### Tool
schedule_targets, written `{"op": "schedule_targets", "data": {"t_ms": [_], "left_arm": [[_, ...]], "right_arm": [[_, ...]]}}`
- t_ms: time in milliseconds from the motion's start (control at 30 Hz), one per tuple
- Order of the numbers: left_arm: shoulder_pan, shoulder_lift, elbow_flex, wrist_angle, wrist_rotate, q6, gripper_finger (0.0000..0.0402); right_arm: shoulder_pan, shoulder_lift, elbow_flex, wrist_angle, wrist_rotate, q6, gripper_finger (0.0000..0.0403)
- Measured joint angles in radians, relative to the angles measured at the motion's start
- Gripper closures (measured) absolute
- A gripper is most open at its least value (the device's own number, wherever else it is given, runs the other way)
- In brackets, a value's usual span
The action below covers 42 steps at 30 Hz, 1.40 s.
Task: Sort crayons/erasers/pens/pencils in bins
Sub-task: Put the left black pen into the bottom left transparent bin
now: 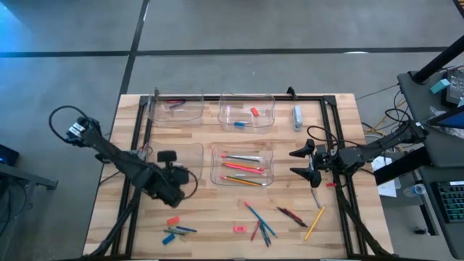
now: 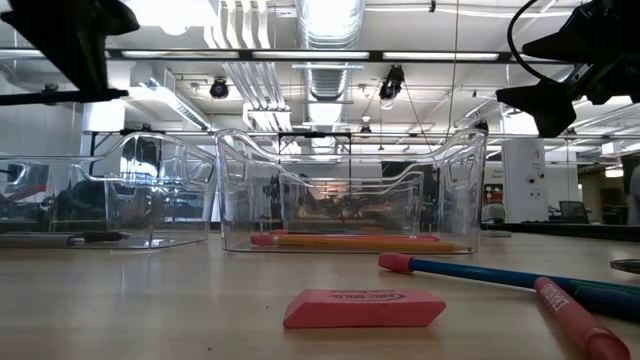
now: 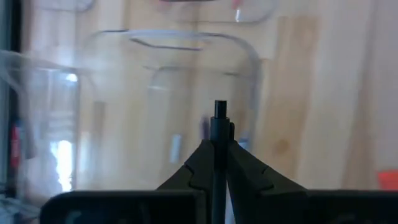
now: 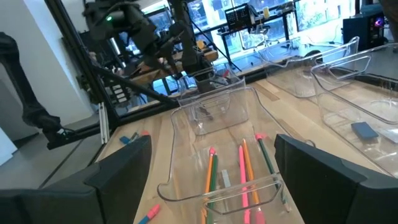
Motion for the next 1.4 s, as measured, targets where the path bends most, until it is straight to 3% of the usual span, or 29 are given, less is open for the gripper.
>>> {"op": "schedule_targets", "data": {"t_ms": [333,600,1067,1200,1400], "left_arm": [[0.179,0.009,-0.004,0.000,0.020,0.229,0.0389],[0.218,-0.007,-0.024,0.024,0.044,0.283,0.0389],[0.231,-0.138,-0.315,0.268,0.087,0.280,0.0387],[0.247,-0.183,-0.361,0.317,0.089,0.279,0.0358],[0.261,-0.215,-0.355,0.292,0.090,0.253,0.0265]], "right_arm": [[0.000,0.000,0.000,0.000,0.000,0.000,0.0078],[0.000,0.000,-0.001,0.000,0.000,0.002,0.0078],[0.000,0.000,-0.003,0.000,0.000,0.002,0.0078],[0.000,0.000,-0.005,0.001,0.000,0.003,0.0078],[0.000,0.000,-0.006,0.001,0.001,0.004,0.0078]]}}
